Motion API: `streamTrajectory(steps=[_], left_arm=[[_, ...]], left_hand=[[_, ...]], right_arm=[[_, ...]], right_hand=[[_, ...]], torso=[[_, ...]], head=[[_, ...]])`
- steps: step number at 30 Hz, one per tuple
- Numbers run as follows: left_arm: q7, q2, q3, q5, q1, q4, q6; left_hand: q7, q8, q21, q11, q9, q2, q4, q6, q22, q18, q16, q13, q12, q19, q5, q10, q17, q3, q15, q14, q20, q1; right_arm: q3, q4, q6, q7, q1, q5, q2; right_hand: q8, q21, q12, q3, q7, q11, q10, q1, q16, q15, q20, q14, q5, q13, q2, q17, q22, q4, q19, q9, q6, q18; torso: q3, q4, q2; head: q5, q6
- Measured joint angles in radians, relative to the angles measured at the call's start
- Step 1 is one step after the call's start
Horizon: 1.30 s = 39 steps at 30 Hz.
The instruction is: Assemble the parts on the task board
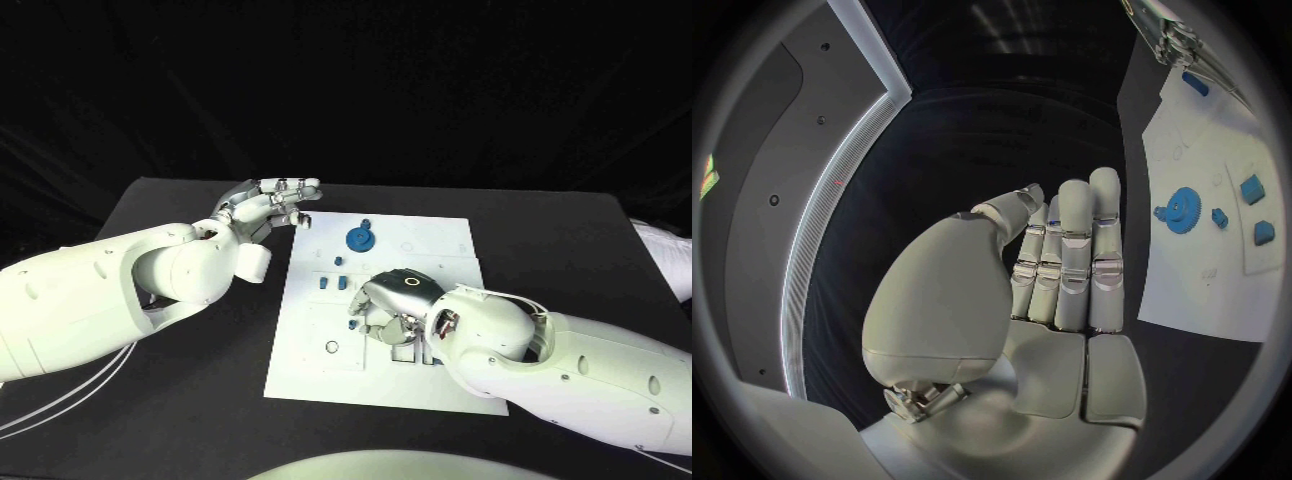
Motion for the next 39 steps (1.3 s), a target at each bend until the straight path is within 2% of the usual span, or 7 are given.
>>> streamTrajectory(steps=[7, 8, 14, 19, 24, 36, 39], left_arm=[[-0.001, -0.002, 0.0, 0.0, 0.0, -0.001, 0.002], [-0.001, -0.002, -0.001, 0.0, 0.0, -0.001, 0.002], [-0.002, -0.002, -0.001, 0.0, 0.0, -0.001, 0.004], [-0.003, -0.001, -0.001, 0.0, 0.0, -0.001, 0.005], [-0.003, -0.001, -0.002, 0.0, -0.001, 0.0, 0.007], [-0.005, 0.001, -0.002, 0.0, -0.001, -0.001, 0.011], [-0.006, 0.001, -0.003, 0.0, -0.001, -0.001, 0.012]], left_hand=[[0.0, 0.0, -0.005, 0.0, 0.0, 0.0, 0.0, 0.0, -0.001, 0.0, 0.0, 0.0, 0.0, 0.0, 0.0, 0.0, 0.0, 0.0, 0.001, -0.001, 0.0, 0.0], [0.0, 0.0, -0.005, 0.0, 0.0, 0.0, 0.0, 0.0, -0.001, 0.0, 0.0, 0.0, 0.0, 0.0, 0.0, 0.0, 0.0, 0.0, 0.001, -0.001, 0.0, 0.0], [0.0, 0.0, -0.005, 0.0, 0.0, 0.0, 0.0, 0.0, -0.001, 0.0, 0.0, 0.0, 0.0, 0.0, 0.0, 0.0, 0.0, 0.0, 0.001, -0.001, 0.0, 0.0], [0.0, 0.0, -0.005, 0.0, 0.0, 0.0, 0.0, 0.0, -0.001, 0.0, 0.0, 0.0, 0.0, 0.0, 0.0, 0.0, -0.001, 0.0, 0.002, -0.001, 0.0, 0.0], [0.0, 0.0, -0.005, 0.0, 0.0, 0.0, 0.0, 0.0, -0.001, 0.0, 0.0, 0.0, 0.0, 0.0, 0.0, 0.0, -0.001, 0.0, 0.002, -0.002, 0.0, 0.0], [0.0, 0.0, -0.005, 0.0, 0.0, 0.0, 0.0, 0.0, -0.001, 0.0, 0.0, 0.0, 0.0, 0.0, 0.0, 0.0, -0.001, 0.0, 0.002, -0.002, 0.0, 0.0], [0.0, 0.0, -0.005, 0.0, 0.0, 0.0, 0.0, 0.0, -0.001, 0.0, 0.0, 0.0, 0.0, 0.0, 0.0, 0.0, -0.001, 0.0, 0.002, -0.002, 0.0, 0.0]], right_arm=[[0.038, 0.06, -0.034, -0.007, 0.004, -0.002, -0.078], [0.042, 0.065, -0.037, -0.009, 0.007, -0.002, -0.091], [0.055, 0.081, -0.048, -0.029, 0.043, -0.002, -0.166], [0.056, 0.083, -0.048, -0.044, 0.057, -0.002, -0.208], [0.057, 0.08, -0.039, -0.06, 0.063, -0.003, -0.234], [0.056, 0.054, 0.006, -0.078, 0.064, -0.009, -0.225], [0.056, 0.046, 0.018, -0.078, 0.063, -0.009, -0.216]], right_hand=[[0.0, -0.006, 0.005, -0.015, 0.0, -0.003, 0.003, 0.002, -0.007, 0.0, 0.0, 0.0, 0.0, 0.001, -0.006, -0.009, -0.004, 0.0, 0.0, 0.0, 0.0, 0.0], [0.0, -0.008, 0.005, -0.022, -0.005, -0.007, -0.001, -0.001, -0.008, 0.001, 0.001, -0.001, -0.002, 0.001, -0.008, -0.013, -0.008, 0.0, -0.001, 0.0, 0.0, 0.0], [0.0, -0.032, 0.005, -0.086, -0.022, 0.007, -0.054, 0.002, -0.029, 0.014, 0.006, 0.0, -0.016, 0.001, -0.015, -0.041, -0.039, 0.008, -0.016, -0.002, -0.015, 0.0], [0.0, -0.036, 0.005, -0.122, -0.031, 0.006, -0.063, 0.007, -0.031, 0.014, 0.009, 0.0, -0.016, 0.001, -0.02, -0.045, -0.045, 0.017, -0.02, -0.003, -0.024, 0.0], [0.0, -0.039, 0.009, -0.138, -0.031, 0.003, -0.066, 0.016, -0.031, 0.014, 0.009, 0.0, -0.02, 0.001, -0.016, -0.047, -0.046, 0.025, -0.02, -0.003, -0.023, 0.0], [0.0, -0.044, 0.044, -0.156, -0.041, -0.005, -0.036, 0.043, -0.031, 0.014, 0.009, 0.0, -0.02, 0.002, 0.012, -0.049, -0.052, 0.037, -0.019, -0.003, -0.013, 0.0], [0.002, -0.044, 0.061, -0.153, -0.034, -0.013, -0.002, 0.054, -0.031, 0.008, 0.003, -0.002, -0.02, 0.002, 0.022, -0.049, -0.05, 0.04, -0.013, 0.0, 0.009, 0.0]], torso=[[0.0006, -0.0019, 0.0], [0.0005, -0.0023, 0.0], [0.0001, -0.0023, 0.0], [0.0001, -0.0018, 0.0], [0.0, -0.0021, 0.0], [-0.0002, -0.0012, 0.0], [-0.0004, -0.0013, 0.0]], head=[[-0.007, 0.007], [-0.008, 0.008], [-0.02, 0.014], [-0.027, 0.018], [-0.032, 0.021], [-0.037, 0.024], [-0.035, 0.023]])
